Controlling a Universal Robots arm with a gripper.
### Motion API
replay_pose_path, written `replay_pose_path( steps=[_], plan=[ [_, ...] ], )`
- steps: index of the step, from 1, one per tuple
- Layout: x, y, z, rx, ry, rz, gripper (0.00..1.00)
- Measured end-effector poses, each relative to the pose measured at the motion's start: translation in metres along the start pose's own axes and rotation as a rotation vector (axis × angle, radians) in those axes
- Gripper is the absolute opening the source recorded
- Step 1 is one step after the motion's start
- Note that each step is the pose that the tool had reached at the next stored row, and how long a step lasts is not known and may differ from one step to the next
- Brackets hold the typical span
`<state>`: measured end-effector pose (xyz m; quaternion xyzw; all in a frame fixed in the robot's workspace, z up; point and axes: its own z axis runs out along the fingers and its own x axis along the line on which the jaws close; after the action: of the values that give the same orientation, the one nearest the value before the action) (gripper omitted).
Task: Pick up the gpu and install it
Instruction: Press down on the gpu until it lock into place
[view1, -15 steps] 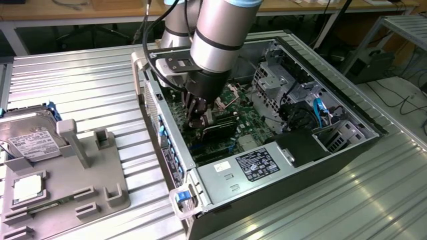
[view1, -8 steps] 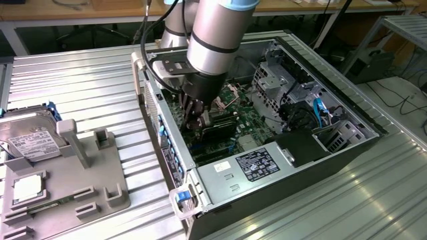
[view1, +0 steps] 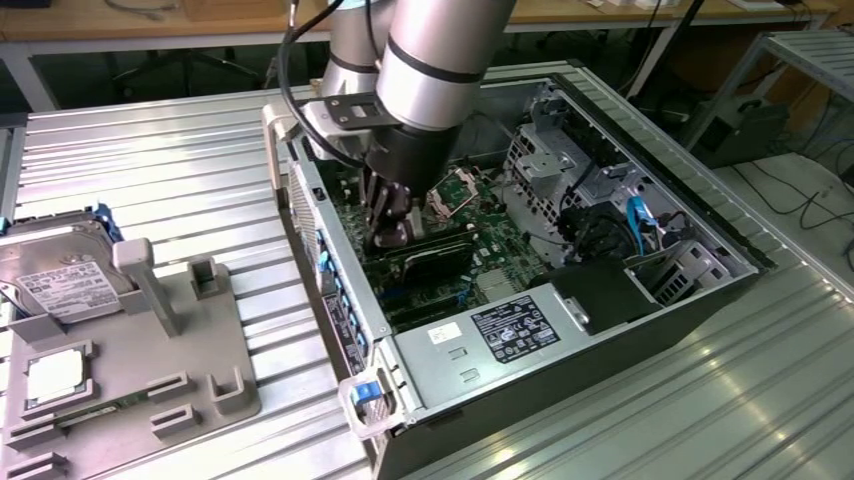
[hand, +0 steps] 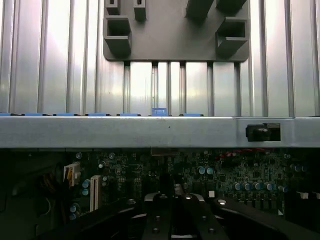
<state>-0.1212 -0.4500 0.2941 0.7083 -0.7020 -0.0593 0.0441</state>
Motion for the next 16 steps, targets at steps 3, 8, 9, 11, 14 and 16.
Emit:
replay_pose_path(
  steps=[3,8,9,11,14,16],
  plan=[
    [-0.0002,0.0004,-0.0046,-0.0105,-0.0001,0.0,0.11],
    [-0.0001,-0.0008,-0.0049,-0.0931,-0.0009,0.002,0.11],
    [-0.0001,-0.0012,-0.0049,-0.1057,-0.001,0.002,0.11],
    [-0.0002,-0.0014,-0.005,-0.1249,-0.0014,0.002,0.11],
    [0.001,-0.0015,-0.0049,-0.1407,-0.0028,0.002,0.11],
    [0.0023,-0.0014,-0.0048,-0.1504,-0.005,0.002,0.11]
  ],
)
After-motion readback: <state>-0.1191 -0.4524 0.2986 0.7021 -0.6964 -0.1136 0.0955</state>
